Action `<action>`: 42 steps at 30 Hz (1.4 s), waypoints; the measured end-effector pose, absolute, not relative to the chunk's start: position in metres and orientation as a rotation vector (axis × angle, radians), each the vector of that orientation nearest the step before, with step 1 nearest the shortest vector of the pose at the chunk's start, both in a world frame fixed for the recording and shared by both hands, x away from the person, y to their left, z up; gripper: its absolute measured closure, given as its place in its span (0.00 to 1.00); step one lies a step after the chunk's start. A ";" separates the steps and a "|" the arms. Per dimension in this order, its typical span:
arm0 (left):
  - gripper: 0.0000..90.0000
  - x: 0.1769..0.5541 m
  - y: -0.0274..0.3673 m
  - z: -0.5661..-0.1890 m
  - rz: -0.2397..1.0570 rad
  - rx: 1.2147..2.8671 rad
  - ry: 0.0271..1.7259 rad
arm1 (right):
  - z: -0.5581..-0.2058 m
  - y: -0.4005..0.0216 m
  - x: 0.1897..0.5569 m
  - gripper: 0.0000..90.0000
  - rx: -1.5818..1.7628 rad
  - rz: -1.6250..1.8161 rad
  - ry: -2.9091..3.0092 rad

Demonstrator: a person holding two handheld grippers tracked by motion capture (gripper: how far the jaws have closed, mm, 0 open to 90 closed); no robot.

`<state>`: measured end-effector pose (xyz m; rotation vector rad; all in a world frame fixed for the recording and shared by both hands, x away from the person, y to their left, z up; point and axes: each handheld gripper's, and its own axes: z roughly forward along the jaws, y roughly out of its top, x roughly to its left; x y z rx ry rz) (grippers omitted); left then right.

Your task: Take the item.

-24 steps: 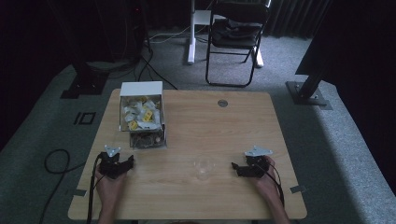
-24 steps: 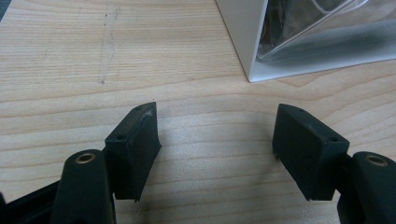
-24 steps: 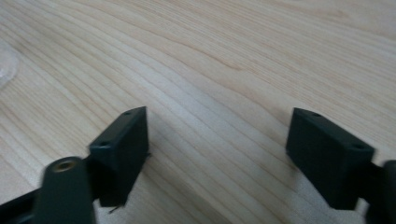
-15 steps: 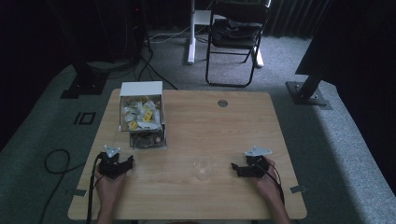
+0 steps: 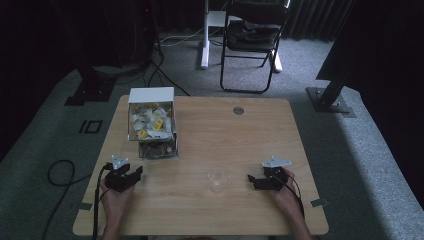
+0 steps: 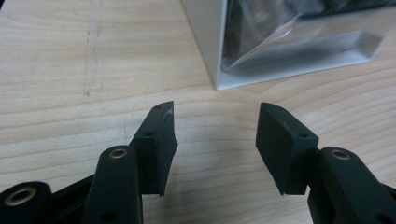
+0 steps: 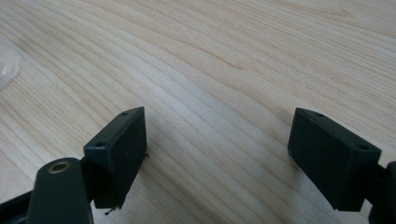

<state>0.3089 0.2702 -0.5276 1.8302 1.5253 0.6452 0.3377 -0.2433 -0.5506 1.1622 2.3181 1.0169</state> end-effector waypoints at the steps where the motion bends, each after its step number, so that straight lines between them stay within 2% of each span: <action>1: 0.53 0.308 0.270 -0.526 0.642 1.832 1.520 | -0.551 -0.243 0.338 0.22 1.163 1.017 2.318; 18: 0.56 0.299 0.252 -0.496 0.671 1.849 1.374 | -0.551 -0.243 0.336 0.22 1.162 1.016 2.317; 27: 0.63 0.299 0.241 -0.484 0.683 1.848 1.319 | -0.551 -0.243 0.336 0.22 1.163 1.017 2.317; 39: 0.64 0.309 0.224 -0.482 0.661 1.876 1.270 | -0.551 -0.243 0.336 0.22 1.164 1.016 2.317; 42: 0.60 0.314 0.220 -0.484 0.652 1.889 1.256 | -0.551 -0.243 0.336 0.22 1.164 1.016 2.317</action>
